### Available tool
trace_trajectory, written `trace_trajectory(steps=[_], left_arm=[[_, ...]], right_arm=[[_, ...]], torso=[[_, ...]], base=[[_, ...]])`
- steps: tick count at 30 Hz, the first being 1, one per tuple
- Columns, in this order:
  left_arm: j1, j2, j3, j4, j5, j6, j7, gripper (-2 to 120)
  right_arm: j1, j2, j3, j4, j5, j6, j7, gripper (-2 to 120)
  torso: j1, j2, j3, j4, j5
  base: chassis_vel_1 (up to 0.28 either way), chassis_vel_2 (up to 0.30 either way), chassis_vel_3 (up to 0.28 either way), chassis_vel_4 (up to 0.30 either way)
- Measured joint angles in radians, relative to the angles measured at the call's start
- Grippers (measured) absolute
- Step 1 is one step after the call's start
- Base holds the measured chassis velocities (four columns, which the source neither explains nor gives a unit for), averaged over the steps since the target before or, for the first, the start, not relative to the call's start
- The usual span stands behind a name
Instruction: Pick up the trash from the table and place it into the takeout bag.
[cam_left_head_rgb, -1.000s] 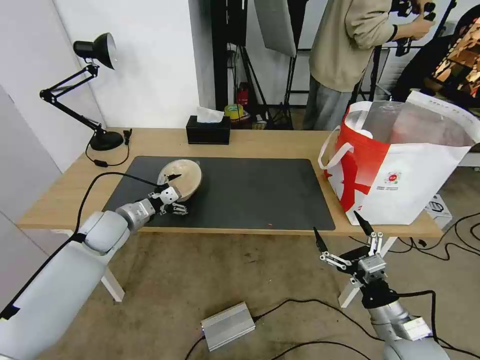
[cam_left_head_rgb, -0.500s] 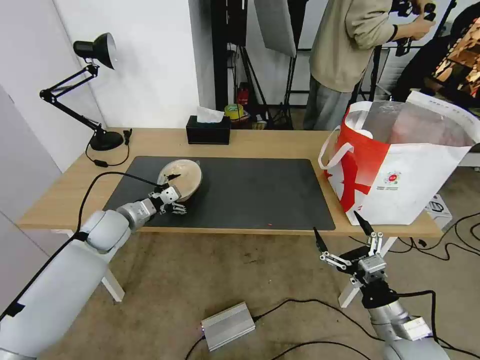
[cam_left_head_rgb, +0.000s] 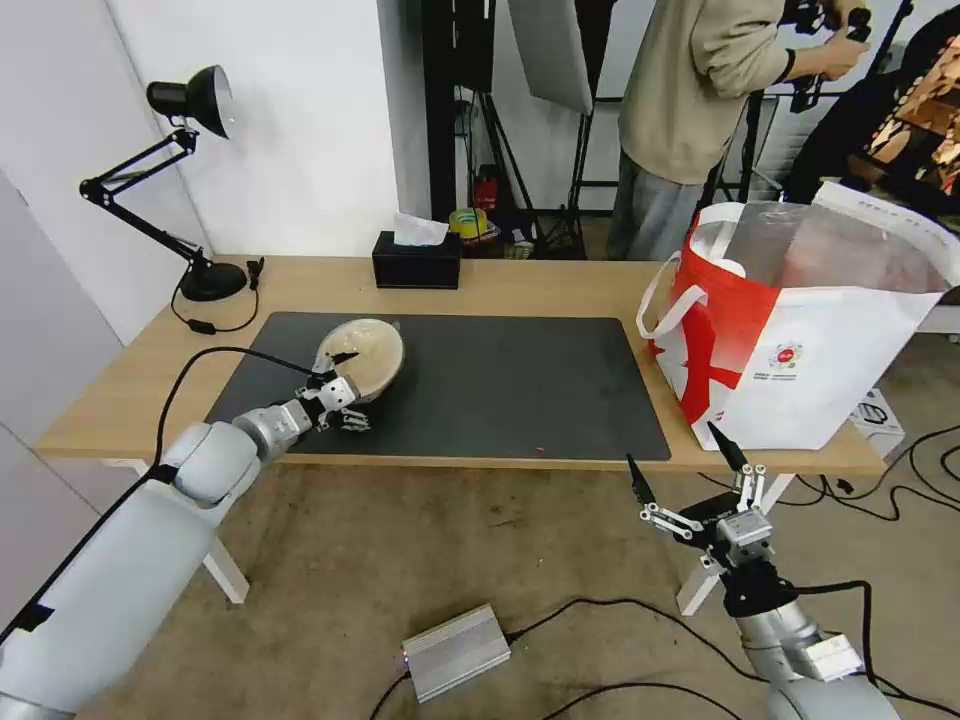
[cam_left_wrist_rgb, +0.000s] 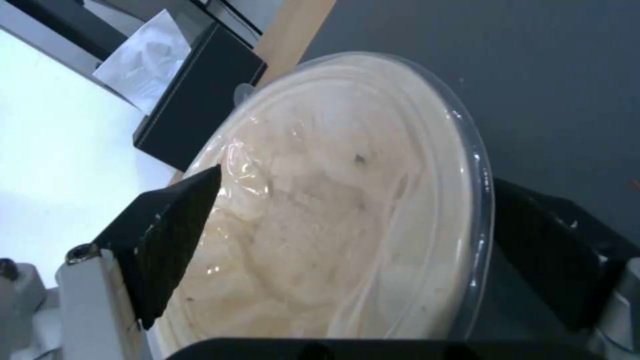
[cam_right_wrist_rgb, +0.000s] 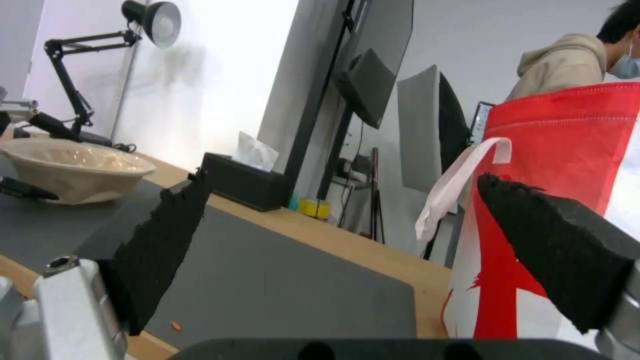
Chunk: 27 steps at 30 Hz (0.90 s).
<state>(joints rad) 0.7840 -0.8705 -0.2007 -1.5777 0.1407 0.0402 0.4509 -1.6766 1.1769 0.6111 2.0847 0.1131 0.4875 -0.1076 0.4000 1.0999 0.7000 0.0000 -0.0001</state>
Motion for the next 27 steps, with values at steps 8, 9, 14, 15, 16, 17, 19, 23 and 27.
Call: trace_trajectory(steps=[8, 9, 14, 15, 16, 17, 19, 23, 27], left_arm=[[-0.002, 0.002, -0.006, 0.005, 0.002, -0.001, 0.0, 95], [-0.002, 0.002, -0.007, 0.007, 0.002, -0.001, 0.0, 91], [0.001, 0.002, -0.007, 0.014, 0.004, 0.0, 0.0, 74], [0.001, 0.002, -0.007, 0.014, 0.004, 0.0, 0.0, 74], [0.001, 0.002, -0.007, 0.015, 0.004, -0.001, 0.0, 70], [0.001, 0.002, -0.007, 0.016, 0.005, -0.001, 0.0, 64], [0.001, 0.001, -0.006, 0.019, 0.006, -0.001, -0.001, 54], [0.001, 0.0, -0.005, 0.023, 0.006, -0.001, -0.002, 40], [0.002, -0.005, -0.002, 0.027, 0.008, -0.001, -0.002, 27]], right_arm=[[0.0, 0.0, 0.0, 0.0, 0.0, 0.0, 0.0, 100], [0.0, 0.0, 0.0, 0.0, 0.0, 0.0, 0.0, 100], [0.0, 0.0, 0.0, 0.0, 0.0, 0.0, 0.0, 100], [0.0, 0.0, 0.0, 0.0, 0.0, 0.0, 0.0, 100], [0.0, 0.0, 0.0, 0.0, 0.0, 0.0, 0.0, 100], [0.0, 0.0, 0.0, 0.0, 0.0, 0.0, 0.0, 100], [0.0, 0.0, 0.0, 0.0, 0.0, 0.0, 0.0, 100], [0.0, 0.0, 0.0, 0.0, 0.0, 0.0, 0.0, 100], [0.0, 0.0, 0.0, 0.0, 0.0, 0.0, 0.0, 100]], torso=[[0.0, 0.0, 0.0, 0.0, 0.0001], [0.0, 0.0, 0.0, 0.0, 0.0], [0.0, 0.0, 0.0, 0.0, 0.0], [0.0, 0.0, 0.0, 0.0, 0.0], [0.0, 0.0, 0.0, 0.0, 0.0], [0.0, 0.0, 0.0, 0.0, 0.0], [0.0, 0.0, 0.0, 0.0, 0.0], [0.0, 0.0, 0.0, 0.0, 0.0], [0.0, 0.0, 0.0, 0.0, 0.0001]], base=[[0.0, 0.0, 0.0, 0.0], [0.0, 0.0, 0.0, 0.0], [0.0, 0.0, 0.0, 0.0], [0.0, 0.0, 0.0, 0.0], [0.0, 0.0, 0.0, 0.0], [0.0, 0.0, 0.0, 0.0], [0.0, 0.0, 0.0, 0.0], [0.0, 0.0, 0.0, 0.0], [0.0, 0.0, 0.0, 0.0]])
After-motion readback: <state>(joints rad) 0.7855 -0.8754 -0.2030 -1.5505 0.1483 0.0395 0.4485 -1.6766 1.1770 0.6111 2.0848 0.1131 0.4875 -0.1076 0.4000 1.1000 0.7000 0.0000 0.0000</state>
